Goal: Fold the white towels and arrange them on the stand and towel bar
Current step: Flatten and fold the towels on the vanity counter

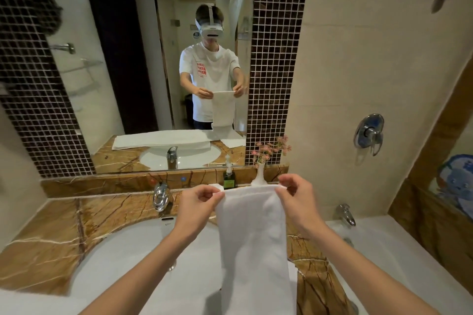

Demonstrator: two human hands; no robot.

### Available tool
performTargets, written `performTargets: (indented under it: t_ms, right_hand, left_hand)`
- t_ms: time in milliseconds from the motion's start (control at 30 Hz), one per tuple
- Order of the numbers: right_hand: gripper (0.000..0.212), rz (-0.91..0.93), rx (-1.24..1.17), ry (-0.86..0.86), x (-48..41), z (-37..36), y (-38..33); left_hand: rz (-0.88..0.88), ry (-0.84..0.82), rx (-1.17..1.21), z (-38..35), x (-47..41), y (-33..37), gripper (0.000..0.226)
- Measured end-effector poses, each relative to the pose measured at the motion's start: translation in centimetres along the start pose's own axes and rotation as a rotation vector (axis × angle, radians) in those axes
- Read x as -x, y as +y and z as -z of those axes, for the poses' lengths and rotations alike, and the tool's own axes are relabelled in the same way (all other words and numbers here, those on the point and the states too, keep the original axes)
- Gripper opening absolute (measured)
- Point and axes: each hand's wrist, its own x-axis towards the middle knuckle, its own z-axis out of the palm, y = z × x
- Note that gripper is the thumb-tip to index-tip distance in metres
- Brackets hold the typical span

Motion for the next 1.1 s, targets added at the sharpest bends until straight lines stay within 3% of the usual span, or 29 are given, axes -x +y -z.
performTargets:
  t_ms: [233, 567, 933, 1100]
  right_hand:
    - [0.026, 0.082, -0.081, -0.017, -4.9, -4.1, -1.9]
    - [0.018, 0.266, -0.243, -0.422, -7.6, -14.4, -5.3]
    - [0.020, 0.434, -0.452, -0.838, 0.7, -21.8, -11.6]
    - [0.017, 0.472, -0.556, -0.930, 5.4, -24.1, -15.0]
  left_hand:
    - [-0.059, 0.161, -0.013, 2.8, -1.6, 1.6, 0.023]
    - [0.009, 0.621, -0.179, 10.1, 2.0, 3.4, 0.022]
    - [0.149, 1.083, -0.202, 13.8, 14.7, 7.7, 0.018]
    - [0.120, 1.168, -0.254, 15.6, 19.5, 10.4, 0.013]
